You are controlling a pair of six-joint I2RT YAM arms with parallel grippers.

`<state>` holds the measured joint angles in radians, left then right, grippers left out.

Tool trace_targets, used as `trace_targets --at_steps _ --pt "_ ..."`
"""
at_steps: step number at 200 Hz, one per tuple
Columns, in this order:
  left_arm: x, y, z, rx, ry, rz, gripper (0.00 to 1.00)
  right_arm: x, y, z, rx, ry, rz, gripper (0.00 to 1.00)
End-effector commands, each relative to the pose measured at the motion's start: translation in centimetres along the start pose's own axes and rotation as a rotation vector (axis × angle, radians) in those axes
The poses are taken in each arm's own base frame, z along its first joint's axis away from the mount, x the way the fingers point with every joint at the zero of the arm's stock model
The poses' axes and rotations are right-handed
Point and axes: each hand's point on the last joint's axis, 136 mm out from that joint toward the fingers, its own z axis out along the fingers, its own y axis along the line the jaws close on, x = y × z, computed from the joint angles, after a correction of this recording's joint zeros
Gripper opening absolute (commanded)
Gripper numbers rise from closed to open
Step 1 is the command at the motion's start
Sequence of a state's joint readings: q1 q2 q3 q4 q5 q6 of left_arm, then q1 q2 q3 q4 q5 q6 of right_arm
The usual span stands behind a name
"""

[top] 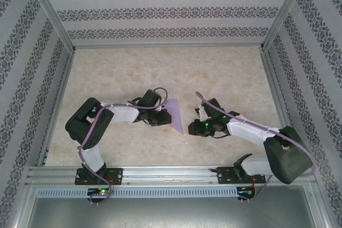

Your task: Fold a paper plane with a square sheet of paper (fold left side to right side)

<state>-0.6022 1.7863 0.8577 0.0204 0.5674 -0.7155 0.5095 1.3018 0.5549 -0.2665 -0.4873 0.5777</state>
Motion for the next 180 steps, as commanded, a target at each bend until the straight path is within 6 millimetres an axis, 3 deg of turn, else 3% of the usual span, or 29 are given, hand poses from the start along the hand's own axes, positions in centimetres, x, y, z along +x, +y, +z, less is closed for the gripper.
trace_targets --at_steps 1,24,46,86,135,180 --pt "-1.7 -1.9 -1.8 0.003 -0.062 0.026 0.21 -2.7 1.5 -1.6 -0.043 -0.076 -0.128 0.34" --pt "-3.6 -2.6 -4.2 -0.016 -0.136 0.074 0.28 -4.5 2.4 -1.8 -0.055 -0.113 -0.220 0.44" --pt "-5.4 -1.5 -7.0 -0.097 -0.255 0.106 0.29 -5.8 3.5 -1.3 -0.084 -0.133 -0.287 0.49" --pt "-7.1 -0.6 -11.6 -0.161 -0.457 0.127 0.37 -7.7 5.2 0.8 -0.118 -0.104 -0.384 0.50" --pt "-6.5 0.7 -11.8 -0.166 -0.442 0.092 0.38 -8.3 6.0 4.1 -0.149 -0.034 -0.389 0.42" --pt "-6.3 1.1 -11.0 -0.146 -0.405 0.058 0.38 -8.1 5.6 5.2 -0.143 -0.008 -0.364 0.36"
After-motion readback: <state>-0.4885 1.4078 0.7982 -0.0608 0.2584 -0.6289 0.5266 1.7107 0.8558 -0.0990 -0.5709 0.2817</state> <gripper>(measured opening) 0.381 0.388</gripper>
